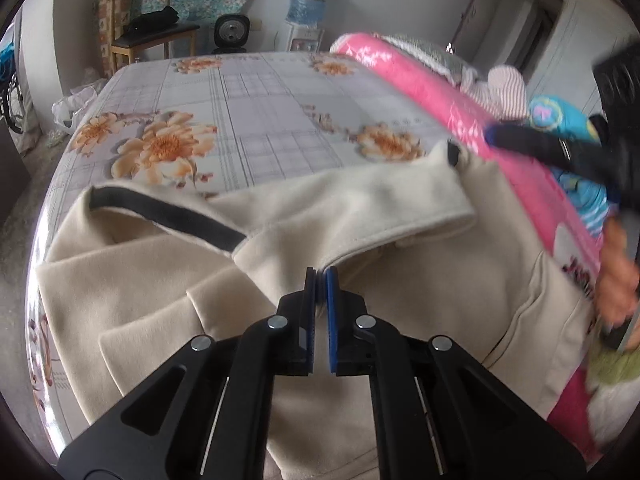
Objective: Fold large clothes
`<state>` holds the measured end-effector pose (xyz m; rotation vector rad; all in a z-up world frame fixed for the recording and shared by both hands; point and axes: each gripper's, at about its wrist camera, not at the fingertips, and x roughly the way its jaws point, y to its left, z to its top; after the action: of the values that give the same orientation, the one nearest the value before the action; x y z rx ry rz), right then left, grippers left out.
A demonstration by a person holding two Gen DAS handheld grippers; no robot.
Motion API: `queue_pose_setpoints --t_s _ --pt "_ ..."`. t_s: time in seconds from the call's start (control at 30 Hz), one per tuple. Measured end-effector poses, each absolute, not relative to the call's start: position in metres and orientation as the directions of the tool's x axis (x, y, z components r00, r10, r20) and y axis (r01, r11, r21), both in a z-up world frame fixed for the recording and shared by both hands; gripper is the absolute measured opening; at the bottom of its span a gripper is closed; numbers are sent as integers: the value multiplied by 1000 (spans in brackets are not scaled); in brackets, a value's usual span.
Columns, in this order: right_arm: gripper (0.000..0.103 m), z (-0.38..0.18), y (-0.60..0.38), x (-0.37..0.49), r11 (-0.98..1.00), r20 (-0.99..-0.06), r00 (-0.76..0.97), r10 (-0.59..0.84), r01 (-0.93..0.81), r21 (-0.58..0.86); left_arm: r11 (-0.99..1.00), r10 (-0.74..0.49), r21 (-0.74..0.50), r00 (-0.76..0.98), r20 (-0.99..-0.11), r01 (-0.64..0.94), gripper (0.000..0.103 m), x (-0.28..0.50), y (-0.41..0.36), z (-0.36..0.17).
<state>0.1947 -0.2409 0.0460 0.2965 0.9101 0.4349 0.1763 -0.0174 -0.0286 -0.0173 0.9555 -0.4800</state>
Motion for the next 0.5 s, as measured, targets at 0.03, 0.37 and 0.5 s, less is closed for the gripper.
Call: queue_pose_setpoints --t_s 0.03,0.37,0.5 --pt "24 40 -243 204 872 -697 532 481 -212 440 896 -395 -216 478 -784 387 4 174 -18 -32" --pt "25 -41 -206 220 938 -853 397 339 -217 272 844 -528 -342 526 -667 413 16 156 10 4" --pt "25 -41 -205 221 941 -858 395 327 -214 260 892 -449 -310 555 -701 330 30 191 -2 1"
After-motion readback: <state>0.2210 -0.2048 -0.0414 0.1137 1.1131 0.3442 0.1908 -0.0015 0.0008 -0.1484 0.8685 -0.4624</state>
